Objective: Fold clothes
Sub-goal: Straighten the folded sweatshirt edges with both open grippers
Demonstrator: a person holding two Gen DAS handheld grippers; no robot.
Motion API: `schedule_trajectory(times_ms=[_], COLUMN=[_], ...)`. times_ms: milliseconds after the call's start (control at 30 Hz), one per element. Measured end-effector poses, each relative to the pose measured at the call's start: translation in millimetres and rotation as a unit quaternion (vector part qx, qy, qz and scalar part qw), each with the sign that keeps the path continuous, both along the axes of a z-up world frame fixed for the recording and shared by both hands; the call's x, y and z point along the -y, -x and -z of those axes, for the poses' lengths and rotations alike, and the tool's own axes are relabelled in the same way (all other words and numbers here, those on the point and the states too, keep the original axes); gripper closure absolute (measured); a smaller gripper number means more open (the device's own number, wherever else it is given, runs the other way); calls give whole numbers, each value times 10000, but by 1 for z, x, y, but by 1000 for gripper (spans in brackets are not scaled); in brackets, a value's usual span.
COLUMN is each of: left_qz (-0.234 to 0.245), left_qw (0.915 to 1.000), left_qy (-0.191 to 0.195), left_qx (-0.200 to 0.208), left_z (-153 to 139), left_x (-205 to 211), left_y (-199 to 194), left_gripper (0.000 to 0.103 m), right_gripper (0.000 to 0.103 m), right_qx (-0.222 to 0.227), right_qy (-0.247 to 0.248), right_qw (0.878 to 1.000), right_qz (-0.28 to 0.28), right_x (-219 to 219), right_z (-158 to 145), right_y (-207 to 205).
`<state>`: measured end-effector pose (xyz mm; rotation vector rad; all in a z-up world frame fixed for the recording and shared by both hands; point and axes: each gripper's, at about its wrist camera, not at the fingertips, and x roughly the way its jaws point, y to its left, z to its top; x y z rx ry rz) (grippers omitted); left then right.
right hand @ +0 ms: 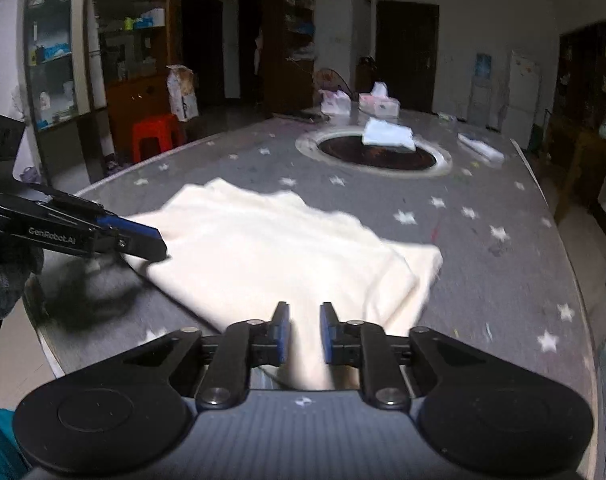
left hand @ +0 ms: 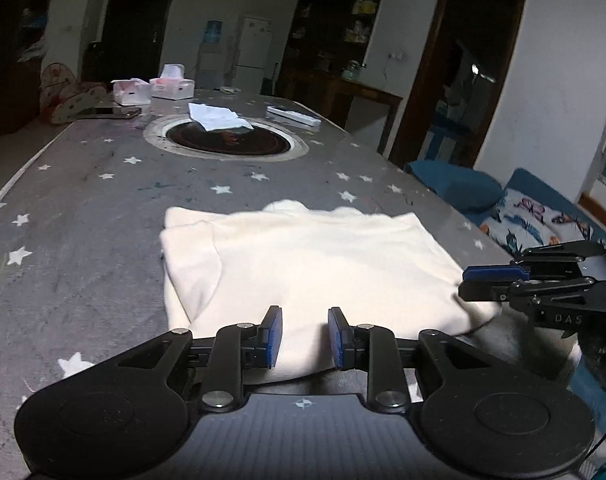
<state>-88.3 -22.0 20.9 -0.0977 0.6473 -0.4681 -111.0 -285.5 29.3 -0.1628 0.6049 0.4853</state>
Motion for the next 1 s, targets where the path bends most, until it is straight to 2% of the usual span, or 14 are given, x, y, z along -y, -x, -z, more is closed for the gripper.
schedule_trajectory(times_ms=[100, 200, 333, 433, 533, 667, 767, 900, 1000], left_qz=[-127, -268, -322, -403, -504, -606, -590, -580, -642], left_qw=[9999, 9994, 9987, 9979, 9976, 9967, 9969, 9975, 9970], left_qy=[70, 180, 373, 491, 447, 428, 410, 358, 304], left_qx=[40, -85, -137, -125, -170, -317, -318, -180, -303], left_z=[-3, 3, 4, -2, 0, 9, 4, -5, 1], left_x=[-4, -12, -20, -24, -27, -31, -31, -25, -22], left_y=[0, -1, -1, -3, -11, -19, -18, -25, -40], left_gripper=[69, 69, 69, 68, 68, 70, 70, 69, 69], right_gripper=[82, 78, 77, 77, 76, 76, 75, 75, 75], right_qx=[77, 65, -158, -142, -43, -157, -226, -78, -104], right_qy=[-47, -68, 55, 13, -6, -16, -22, -13, 8], right_qw=[9999, 9996, 9993, 9994, 9995, 9995, 9994, 9996, 9996], right_qz=[-128, -270, -346, -326, -298, -266, -261, -281, -249], right_x=[-9, -21, -29, -26, -25, -27, -27, -31, -34], right_z=[-5, -1, 15, 10, 4, 11, 13, 4, 7], right_y=[-4, -13, -20, -20, -21, -27, -28, -33, -43])
